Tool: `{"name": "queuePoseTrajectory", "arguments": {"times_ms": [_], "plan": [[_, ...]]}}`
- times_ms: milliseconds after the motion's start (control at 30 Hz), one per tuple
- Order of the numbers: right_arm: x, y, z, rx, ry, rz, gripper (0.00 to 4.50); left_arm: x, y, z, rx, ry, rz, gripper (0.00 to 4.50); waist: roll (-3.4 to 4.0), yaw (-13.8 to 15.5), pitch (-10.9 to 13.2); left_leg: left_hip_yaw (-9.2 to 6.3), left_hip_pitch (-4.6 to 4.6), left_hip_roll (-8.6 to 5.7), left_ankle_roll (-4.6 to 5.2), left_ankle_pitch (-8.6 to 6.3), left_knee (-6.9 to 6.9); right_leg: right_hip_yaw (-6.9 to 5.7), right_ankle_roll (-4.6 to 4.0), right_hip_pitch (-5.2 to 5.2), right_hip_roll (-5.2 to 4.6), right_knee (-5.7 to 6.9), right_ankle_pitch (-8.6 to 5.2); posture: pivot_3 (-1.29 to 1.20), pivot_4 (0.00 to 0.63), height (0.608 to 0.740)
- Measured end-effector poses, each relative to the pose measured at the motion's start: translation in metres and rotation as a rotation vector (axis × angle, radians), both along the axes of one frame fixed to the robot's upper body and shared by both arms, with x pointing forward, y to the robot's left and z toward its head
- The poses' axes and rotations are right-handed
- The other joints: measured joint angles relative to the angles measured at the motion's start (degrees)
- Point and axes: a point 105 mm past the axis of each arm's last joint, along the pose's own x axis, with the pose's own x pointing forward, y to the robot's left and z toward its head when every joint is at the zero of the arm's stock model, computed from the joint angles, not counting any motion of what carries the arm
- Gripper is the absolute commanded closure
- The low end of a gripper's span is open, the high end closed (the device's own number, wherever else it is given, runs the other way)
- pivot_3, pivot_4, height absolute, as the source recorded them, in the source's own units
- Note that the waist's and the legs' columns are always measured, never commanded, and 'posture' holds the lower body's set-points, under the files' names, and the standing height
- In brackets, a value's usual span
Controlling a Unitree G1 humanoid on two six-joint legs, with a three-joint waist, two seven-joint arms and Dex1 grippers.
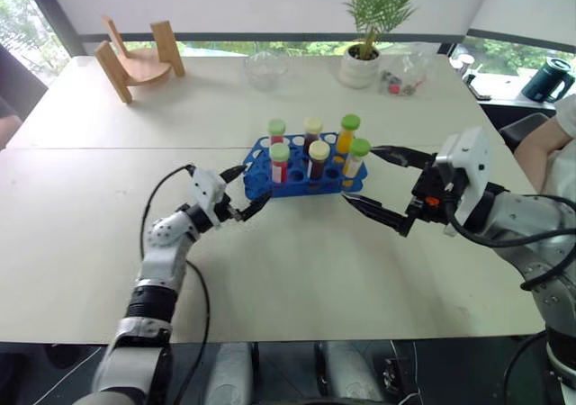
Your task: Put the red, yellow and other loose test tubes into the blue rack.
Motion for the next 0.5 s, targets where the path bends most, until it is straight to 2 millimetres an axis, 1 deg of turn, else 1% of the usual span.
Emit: {"name": "queuePoseTrajectory", "arguments": {"times_ms": [100, 167, 233, 300, 367, 433, 500], "plan": [[0.000, -0.002, -0.003, 0.000, 0.015, 0.000, 0.00, -0.011, 0.011, 0.016, 0.008, 0.053, -0.023, 0.05, 0.01, -0.03, 0.00, 0.01, 0.01, 0.02, 0.00, 0.00, -0.02, 0.00, 0.00, -0.01, 0.00, 0.00, 0.00, 0.00, 0.150, 0.740], [0.000, -0.005, -0.009, -0.011, 0.040, 0.008, 0.00, -0.029, 0.025, 0.026, 0.083, 0.129, -0.060, 0.05, -0.08, -0.38, 0.05, 0.03, -0.03, 0.08, 0.00, 0.00, -0.04, 0.01, -0.02, -0.09, 0.04, 0.00, -0.01, 0.00, 0.150, 0.740], [0.001, -0.013, -0.016, -0.034, 0.077, -0.007, 0.00, -0.042, 0.043, 0.043, 0.124, 0.170, -0.047, 0.05, -0.04, -0.35, 0.05, 0.06, -0.02, 0.08, 0.00, 0.00, -0.08, 0.03, -0.03, -0.11, 0.01, 0.00, -0.02, 0.00, 0.150, 0.740], [0.001, -0.019, -0.020, -0.050, 0.101, -0.006, 0.00, -0.061, 0.050, 0.059, 0.136, 0.213, -0.066, 0.05, -0.04, -0.30, 0.06, 0.09, -0.02, 0.09, 0.00, 0.00, -0.08, 0.03, -0.05, -0.11, -0.02, -0.01, -0.03, 0.00, 0.150, 0.740], [0.001, -0.023, -0.022, -0.071, 0.115, -0.004, 0.00, -0.077, 0.051, 0.060, 0.145, 0.281, -0.100, 0.05, -0.02, -0.22, 0.05, 0.12, -0.02, 0.08, 0.00, 0.00, -0.09, 0.03, -0.08, -0.11, -0.07, -0.04, -0.05, 0.00, 0.150, 0.740], [0.000, -0.028, -0.023, -0.084, 0.132, 0.003, 0.00, -0.096, 0.051, 0.055, 0.149, 0.355, -0.133, 0.05, -0.05, -0.21, 0.07, 0.13, -0.02, 0.08, 0.00, 0.00, -0.08, 0.03, -0.21, -0.11, -0.07, -0.05, -0.12, 0.00, 0.150, 0.740], [0.001, -0.033, -0.025, -0.102, 0.154, 0.005, 0.00, -0.111, 0.051, 0.051, 0.161, 0.404, -0.158, 0.05, -0.04, -0.16, 0.07, 0.14, -0.01, 0.08, 0.00, 0.00, -0.08, 0.03, -0.23, -0.12, -0.07, -0.05, -0.14, 0.00, 0.150, 0.740]]}}
